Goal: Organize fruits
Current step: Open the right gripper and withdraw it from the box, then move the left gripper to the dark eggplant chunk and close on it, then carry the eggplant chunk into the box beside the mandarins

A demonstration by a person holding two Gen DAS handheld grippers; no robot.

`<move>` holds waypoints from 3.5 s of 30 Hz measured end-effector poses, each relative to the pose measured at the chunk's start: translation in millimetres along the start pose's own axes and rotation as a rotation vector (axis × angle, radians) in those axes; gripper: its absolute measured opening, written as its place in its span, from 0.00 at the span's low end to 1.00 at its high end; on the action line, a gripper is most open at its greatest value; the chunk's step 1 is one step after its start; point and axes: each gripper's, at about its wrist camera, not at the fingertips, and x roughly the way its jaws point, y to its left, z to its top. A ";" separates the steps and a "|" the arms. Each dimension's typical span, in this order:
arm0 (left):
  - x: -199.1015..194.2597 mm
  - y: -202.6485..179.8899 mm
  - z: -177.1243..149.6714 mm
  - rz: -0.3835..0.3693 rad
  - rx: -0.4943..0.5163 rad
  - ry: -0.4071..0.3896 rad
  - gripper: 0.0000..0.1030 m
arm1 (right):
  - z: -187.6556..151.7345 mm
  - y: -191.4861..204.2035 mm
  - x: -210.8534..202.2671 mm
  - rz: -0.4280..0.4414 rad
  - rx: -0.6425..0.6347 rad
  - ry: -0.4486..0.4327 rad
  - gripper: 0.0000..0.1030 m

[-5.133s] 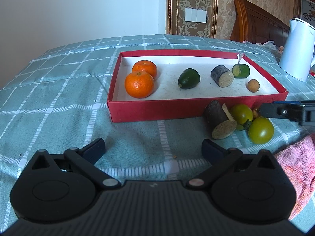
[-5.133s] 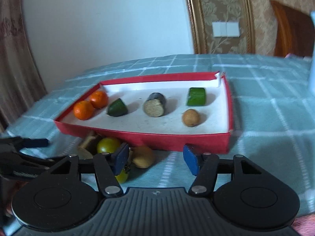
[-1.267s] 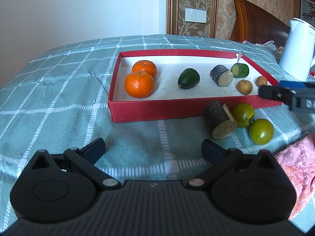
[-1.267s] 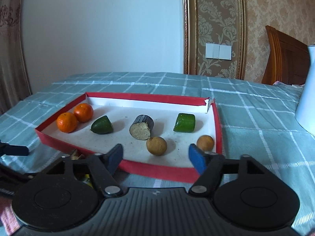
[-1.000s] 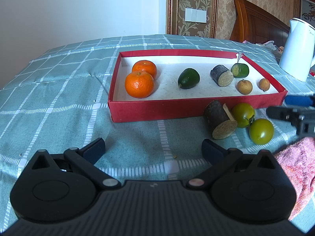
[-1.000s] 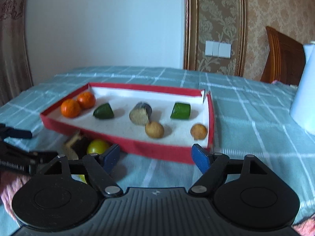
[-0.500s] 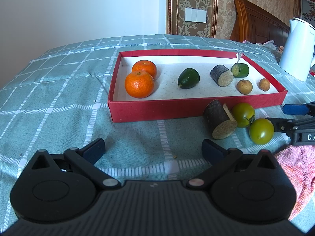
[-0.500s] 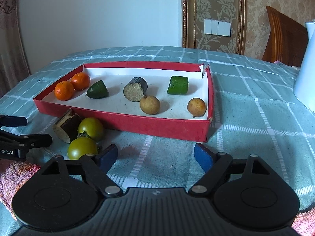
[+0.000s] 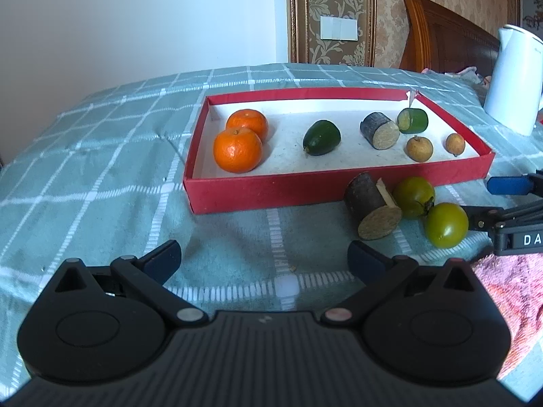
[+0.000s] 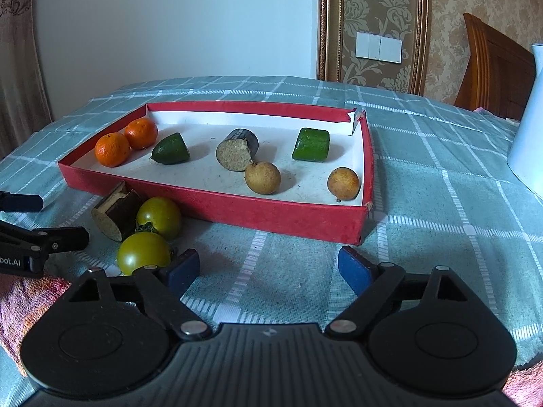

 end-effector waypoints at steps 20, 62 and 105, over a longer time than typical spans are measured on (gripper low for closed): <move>-17.4 -30.7 22.2 -0.128 -0.040 -0.080 1.00 | 0.2 0.6 0.0 0.000 0.000 0.000 0.88; 7.2 -44.1 16.9 -0.170 -0.022 -0.020 0.34 | 0.3 2.7 1.0 0.000 -0.002 0.001 0.90; 83.5 -13.0 103.7 -0.097 -0.006 -0.093 0.33 | 0.6 5.5 2.6 0.002 -0.007 0.003 0.92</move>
